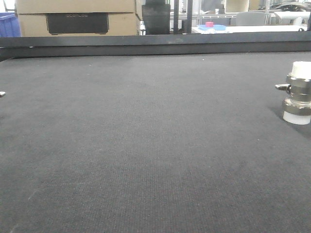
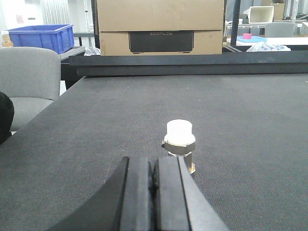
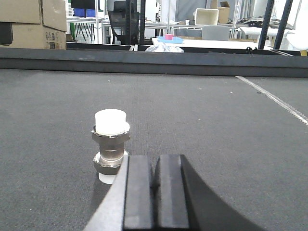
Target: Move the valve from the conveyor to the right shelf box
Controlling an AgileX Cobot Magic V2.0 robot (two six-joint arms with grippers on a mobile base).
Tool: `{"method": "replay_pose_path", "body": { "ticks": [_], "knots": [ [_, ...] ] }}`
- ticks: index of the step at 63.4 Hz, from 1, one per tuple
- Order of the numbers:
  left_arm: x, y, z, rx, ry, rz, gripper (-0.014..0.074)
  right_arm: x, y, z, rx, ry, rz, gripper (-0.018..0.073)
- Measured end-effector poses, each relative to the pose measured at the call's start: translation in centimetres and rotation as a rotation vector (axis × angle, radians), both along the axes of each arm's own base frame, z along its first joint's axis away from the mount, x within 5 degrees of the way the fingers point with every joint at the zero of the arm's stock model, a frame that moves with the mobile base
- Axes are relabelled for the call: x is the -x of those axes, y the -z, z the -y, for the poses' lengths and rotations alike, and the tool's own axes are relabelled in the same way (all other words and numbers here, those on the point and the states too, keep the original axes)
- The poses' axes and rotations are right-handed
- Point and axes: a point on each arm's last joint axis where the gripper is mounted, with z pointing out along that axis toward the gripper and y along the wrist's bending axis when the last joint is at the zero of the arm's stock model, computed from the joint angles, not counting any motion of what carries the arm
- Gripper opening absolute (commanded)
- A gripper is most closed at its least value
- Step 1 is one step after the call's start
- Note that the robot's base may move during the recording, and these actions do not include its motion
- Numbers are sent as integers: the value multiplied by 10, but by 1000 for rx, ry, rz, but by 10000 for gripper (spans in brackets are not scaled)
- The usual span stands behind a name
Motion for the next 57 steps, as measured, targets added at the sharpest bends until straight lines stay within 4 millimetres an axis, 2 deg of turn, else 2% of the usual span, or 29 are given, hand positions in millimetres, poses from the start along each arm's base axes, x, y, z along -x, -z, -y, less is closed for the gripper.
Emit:
{"method": "replay_pose_path", "body": {
  "ticks": [34,57],
  "knots": [
    [0,0,0,0,0,5,-111,0,0,0,0,0,0,-162],
    [1,-13,0,-13,-4,144,-111,0,-3,0,0,2,34,-162]
  ]
}}
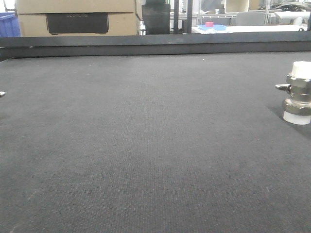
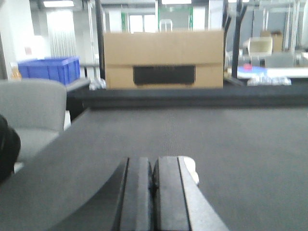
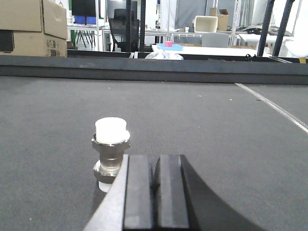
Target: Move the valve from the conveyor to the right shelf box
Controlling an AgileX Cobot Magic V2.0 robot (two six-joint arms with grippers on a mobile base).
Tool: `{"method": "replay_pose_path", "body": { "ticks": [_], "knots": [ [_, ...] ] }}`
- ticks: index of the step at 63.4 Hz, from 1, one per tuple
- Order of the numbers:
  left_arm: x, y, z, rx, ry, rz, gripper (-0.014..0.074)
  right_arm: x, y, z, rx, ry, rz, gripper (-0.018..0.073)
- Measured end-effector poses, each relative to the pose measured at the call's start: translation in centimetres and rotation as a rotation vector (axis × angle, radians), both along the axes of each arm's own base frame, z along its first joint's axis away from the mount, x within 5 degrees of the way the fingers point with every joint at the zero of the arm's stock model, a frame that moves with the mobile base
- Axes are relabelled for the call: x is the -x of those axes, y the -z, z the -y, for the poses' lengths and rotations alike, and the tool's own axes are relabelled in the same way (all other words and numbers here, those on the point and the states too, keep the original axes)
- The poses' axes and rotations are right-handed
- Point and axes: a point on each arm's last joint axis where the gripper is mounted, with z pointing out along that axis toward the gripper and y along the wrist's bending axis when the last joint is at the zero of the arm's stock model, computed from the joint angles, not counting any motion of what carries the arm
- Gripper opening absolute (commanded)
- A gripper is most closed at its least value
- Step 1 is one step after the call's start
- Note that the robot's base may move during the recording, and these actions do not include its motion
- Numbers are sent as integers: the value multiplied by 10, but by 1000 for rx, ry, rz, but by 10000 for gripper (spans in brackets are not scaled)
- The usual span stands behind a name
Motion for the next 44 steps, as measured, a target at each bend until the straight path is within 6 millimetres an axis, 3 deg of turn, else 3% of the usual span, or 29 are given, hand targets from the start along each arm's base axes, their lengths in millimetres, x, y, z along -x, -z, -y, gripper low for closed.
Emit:
{"method": "replay_pose_path", "body": {
  "ticks": [15,21,26,30,38,44],
  "knots": [
    [4,-17,0,-17,-5,192,-111,2,-14,0,1,5,100,-162],
    [7,-28,0,-18,-4,197,-103,8,-43,0,2,3,165,-162],
    [13,-52,1,-19,-2,209,-25,18,-73,0,3,-1,206,-123],
    [20,-70,2,-19,0,206,69,29,-96,-1,4,-5,236,-46],
    [31,-111,3,-17,4,152,326,41,-133,-1,6,-10,259,253],
    [28,-129,3,-9,7,57,432,37,-152,-1,7,-11,240,461]
  ]
}}
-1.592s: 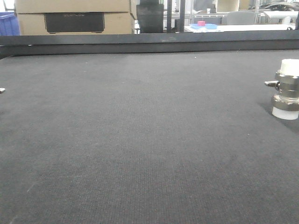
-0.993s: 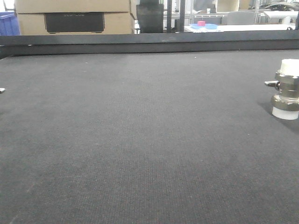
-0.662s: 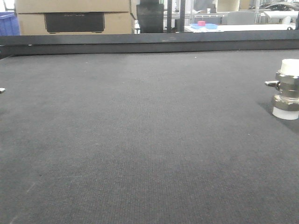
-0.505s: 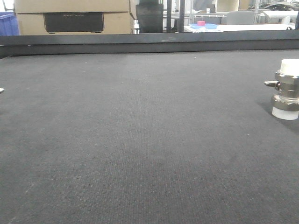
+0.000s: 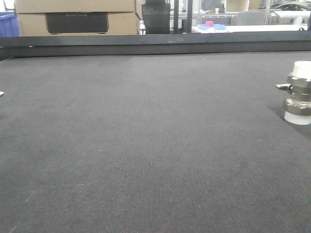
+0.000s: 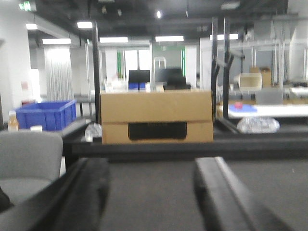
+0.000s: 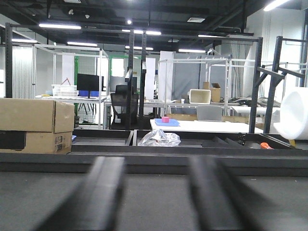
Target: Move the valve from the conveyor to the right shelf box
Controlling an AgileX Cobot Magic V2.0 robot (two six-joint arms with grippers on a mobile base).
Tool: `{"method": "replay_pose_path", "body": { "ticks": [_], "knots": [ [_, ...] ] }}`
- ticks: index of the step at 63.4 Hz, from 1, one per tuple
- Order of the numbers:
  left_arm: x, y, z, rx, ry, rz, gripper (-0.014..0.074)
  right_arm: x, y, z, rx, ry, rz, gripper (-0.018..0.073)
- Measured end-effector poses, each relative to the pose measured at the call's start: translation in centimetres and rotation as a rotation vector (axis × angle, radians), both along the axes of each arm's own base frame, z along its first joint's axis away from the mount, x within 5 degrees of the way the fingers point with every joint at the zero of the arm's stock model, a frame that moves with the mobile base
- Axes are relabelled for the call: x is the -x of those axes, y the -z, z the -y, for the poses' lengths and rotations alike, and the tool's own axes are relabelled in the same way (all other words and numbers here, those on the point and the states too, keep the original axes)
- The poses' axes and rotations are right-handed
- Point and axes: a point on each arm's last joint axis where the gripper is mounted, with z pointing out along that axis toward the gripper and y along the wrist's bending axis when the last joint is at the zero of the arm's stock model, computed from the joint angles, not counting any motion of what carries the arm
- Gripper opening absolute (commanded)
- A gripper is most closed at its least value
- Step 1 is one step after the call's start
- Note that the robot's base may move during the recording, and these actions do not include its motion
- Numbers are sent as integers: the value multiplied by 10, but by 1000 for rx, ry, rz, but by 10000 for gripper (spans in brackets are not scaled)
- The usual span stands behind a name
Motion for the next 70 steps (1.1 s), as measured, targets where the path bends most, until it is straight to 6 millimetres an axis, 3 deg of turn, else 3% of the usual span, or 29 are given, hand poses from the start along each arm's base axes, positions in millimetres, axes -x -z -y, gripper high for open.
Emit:
{"method": "replay_pose_path", "body": {
  "ticks": [4,13,24,32,48,55,70],
  "knots": [
    [-5,-12,0,4,1,-54,482,-6,-7,0,0,0,-23,569],
    [-23,-28,-2,14,3,-167,611,-24,-8,0,1,-9,-121,568],
    [-54,-33,-2,26,33,-372,599,-58,-2,-1,7,-13,-285,568],
    [-77,-35,2,36,83,-528,599,-93,0,-1,30,-18,-475,568],
    [-129,-47,4,83,91,-857,599,-167,-17,-17,85,-115,-829,568],
    [-151,-52,4,88,86,-967,599,-189,-26,-29,118,-165,-953,568],
    [-200,-33,-1,106,58,-1202,599,-229,-24,-41,147,-199,-1154,568]
  ]
}}
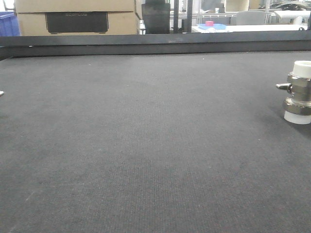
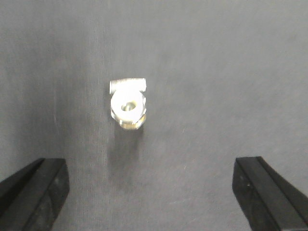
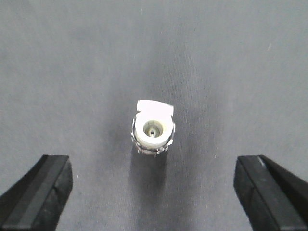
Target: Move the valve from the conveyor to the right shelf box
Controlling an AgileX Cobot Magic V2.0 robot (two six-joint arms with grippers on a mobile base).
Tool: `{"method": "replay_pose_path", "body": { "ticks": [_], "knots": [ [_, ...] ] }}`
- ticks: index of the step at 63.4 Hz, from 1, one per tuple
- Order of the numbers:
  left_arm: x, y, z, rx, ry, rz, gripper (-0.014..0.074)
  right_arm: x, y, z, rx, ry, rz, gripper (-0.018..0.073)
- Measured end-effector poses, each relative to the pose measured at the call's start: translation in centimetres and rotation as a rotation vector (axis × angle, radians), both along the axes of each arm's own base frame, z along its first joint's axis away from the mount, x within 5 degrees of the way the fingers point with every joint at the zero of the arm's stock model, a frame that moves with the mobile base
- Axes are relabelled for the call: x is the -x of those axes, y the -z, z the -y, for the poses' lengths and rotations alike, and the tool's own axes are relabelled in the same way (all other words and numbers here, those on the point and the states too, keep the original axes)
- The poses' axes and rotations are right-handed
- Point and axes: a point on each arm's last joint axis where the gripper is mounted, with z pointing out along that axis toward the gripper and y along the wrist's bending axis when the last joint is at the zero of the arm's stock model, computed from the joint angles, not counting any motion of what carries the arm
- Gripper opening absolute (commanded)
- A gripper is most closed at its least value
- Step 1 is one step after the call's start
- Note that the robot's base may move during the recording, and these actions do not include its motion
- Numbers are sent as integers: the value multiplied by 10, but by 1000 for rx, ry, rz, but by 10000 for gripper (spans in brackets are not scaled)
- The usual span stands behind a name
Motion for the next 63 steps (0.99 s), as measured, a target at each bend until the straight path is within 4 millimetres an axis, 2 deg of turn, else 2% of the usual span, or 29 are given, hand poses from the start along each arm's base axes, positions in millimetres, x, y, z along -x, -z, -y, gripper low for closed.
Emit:
{"method": "replay_pose_path", "body": {
  "ticks": [9,16,30,42,63],
  "knots": [
    [-21,20,-2,-2,-8,-92,599,-18,15,-3,9,0,-60,568],
    [-29,29,-3,-1,-10,-129,599,-30,34,-5,23,-3,-152,568],
    [-35,35,-4,-1,-12,-143,599,-62,83,-10,49,-3,-322,568],
    [-36,35,-4,-1,-12,-138,599,-83,115,-10,53,13,-370,568],
    [-36,34,-4,-1,-12,-135,599,-99,140,-7,32,42,-395,568]
  ]
}}
